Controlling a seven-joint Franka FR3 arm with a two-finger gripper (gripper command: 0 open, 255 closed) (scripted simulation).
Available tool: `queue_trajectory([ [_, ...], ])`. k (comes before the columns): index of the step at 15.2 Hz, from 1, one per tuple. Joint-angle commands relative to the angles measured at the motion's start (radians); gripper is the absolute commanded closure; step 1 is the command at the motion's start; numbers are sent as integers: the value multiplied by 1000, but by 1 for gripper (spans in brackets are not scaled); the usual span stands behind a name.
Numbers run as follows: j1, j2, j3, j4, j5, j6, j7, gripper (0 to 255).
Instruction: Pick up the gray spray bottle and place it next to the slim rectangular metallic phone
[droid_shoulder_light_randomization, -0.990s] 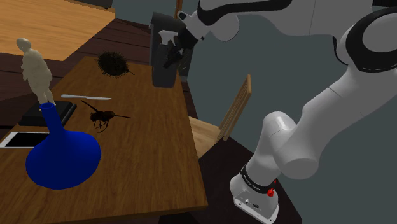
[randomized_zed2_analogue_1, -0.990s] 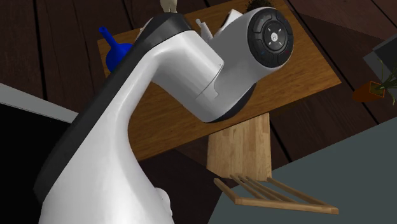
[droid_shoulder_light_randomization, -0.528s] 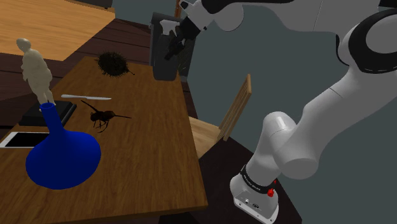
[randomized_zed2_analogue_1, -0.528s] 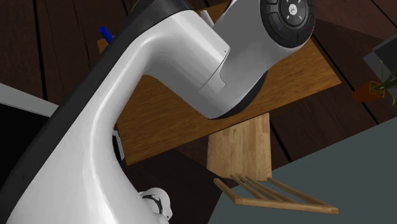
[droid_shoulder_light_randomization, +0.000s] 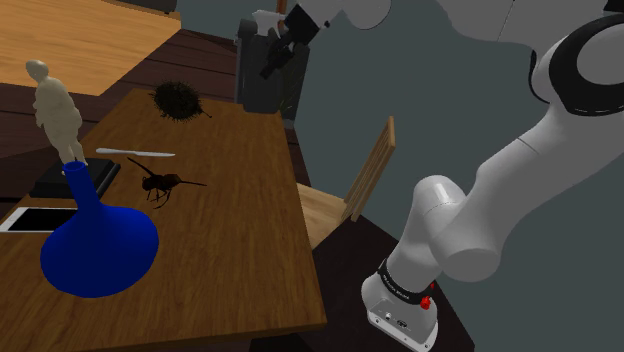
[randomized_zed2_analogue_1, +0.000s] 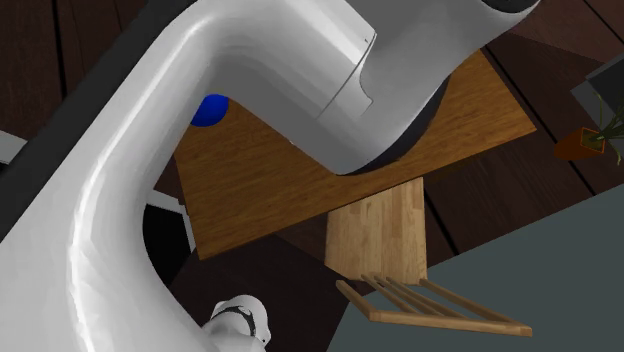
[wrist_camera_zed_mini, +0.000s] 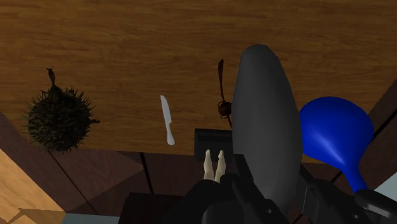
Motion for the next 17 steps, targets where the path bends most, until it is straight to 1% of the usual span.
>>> queue_trajectory([
  [1,-1,-2,4,25,-5,-25,12,255],
  [2,-1,-2,5,34,-6,-34,15,255],
  [10,63,77,105,-33,31,142,121,255],
  [17,127,198,177,-25,75,274,202,255],
])
